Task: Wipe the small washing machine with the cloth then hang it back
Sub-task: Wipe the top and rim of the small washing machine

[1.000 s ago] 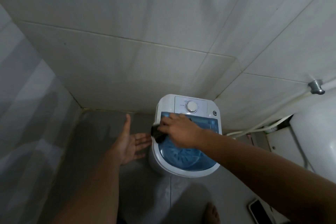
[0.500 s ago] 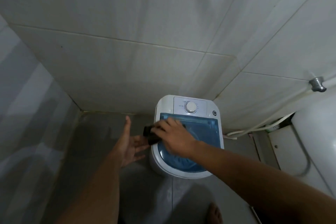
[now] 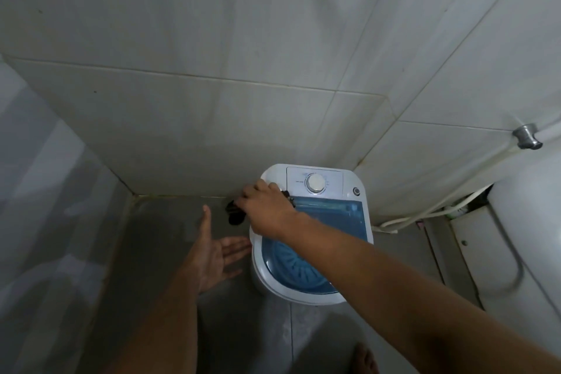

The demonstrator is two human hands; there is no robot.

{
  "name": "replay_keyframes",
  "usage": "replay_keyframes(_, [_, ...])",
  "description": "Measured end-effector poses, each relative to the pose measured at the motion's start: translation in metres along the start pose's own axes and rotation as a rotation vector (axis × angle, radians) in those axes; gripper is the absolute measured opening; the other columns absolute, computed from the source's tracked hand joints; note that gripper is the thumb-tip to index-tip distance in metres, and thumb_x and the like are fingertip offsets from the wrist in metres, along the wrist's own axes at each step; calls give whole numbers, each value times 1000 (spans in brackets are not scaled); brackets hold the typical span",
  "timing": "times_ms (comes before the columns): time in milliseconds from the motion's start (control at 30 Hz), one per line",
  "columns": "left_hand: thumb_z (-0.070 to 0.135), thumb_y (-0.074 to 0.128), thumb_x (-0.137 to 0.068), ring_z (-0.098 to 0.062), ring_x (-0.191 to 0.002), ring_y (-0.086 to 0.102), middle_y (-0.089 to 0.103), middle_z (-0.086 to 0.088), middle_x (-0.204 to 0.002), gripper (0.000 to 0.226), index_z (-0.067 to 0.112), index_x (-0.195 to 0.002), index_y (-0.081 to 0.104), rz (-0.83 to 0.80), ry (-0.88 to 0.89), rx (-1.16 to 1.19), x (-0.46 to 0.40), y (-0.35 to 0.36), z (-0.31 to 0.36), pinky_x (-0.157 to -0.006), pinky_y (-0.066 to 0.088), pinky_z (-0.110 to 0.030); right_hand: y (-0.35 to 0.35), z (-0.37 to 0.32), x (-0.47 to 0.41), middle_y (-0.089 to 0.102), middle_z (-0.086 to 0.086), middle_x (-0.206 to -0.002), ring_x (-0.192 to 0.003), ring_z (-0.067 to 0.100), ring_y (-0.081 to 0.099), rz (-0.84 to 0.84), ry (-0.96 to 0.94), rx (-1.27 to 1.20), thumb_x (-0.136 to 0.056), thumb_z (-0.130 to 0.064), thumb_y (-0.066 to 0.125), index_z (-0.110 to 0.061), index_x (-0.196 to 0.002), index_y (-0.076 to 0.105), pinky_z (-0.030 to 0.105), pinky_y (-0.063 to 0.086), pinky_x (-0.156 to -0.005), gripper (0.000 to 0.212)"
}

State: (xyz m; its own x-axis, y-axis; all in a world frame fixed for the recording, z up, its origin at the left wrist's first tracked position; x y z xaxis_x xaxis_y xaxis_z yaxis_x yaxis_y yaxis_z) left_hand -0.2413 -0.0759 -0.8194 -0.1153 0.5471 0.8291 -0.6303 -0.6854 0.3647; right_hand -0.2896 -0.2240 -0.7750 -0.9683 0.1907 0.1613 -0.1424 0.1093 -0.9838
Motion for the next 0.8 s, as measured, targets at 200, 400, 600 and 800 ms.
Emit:
replay_keyframes(200, [105, 23, -55, -21, -124, 59, 72, -7, -125, 124, 10, -117, 73, -13, 16, -27, -1, -2, -1, -110, 32, -53, -55, 58, -35, 48, 12, -138, -125, 35, 43, -61, 397, 193, -92, -10, 58, -16, -136, 57, 49, 38, -99, 44])
replay_keyframes(400, [104, 23, -56, -19, -123, 59, 74, -6, -122, 124, 9, -117, 74, -37, 5, -20, -4, -5, -1, -115, 29, -53, -57, 48, -24, 46, 12, -140, -128, 33, 43, -205, 111, 317, -93, -14, 64, -17, -139, 56, 48, 39, -99, 47])
replay_keyframes(600, [105, 28, -52, -20, -125, 58, 72, -7, -126, 124, 8, -114, 75, -52, 7, -24, -5, -5, -2, -119, 24, -56, -57, 43, -43, 43, 12, -144, -131, 34, 40, -225, 269, 353, -95, -18, 60, -17, -137, 57, 51, 35, -106, 42])
replay_keyframes(800, [106, 26, -54, -23, -125, 58, 72, -8, -124, 120, 10, -106, 77, -69, -6, -45, -1, -4, -3, -118, 24, -55, -42, 16, 1, 49, 15, -138, -125, 36, 47, -179, 222, 297, -97, -14, 55, -10, -131, 60, 51, 40, -102, 34])
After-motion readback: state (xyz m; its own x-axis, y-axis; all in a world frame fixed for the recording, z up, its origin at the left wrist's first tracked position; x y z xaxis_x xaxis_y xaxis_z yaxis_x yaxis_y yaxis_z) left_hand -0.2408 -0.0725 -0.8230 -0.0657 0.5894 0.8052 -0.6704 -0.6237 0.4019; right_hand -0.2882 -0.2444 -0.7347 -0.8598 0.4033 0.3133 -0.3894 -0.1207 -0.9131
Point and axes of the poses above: each hand's wrist, its own x-axis away from the middle knuckle, its own y-axis out of the palm, z = x × y, the point moved 2 cm from there along -x, towards the middle knuckle
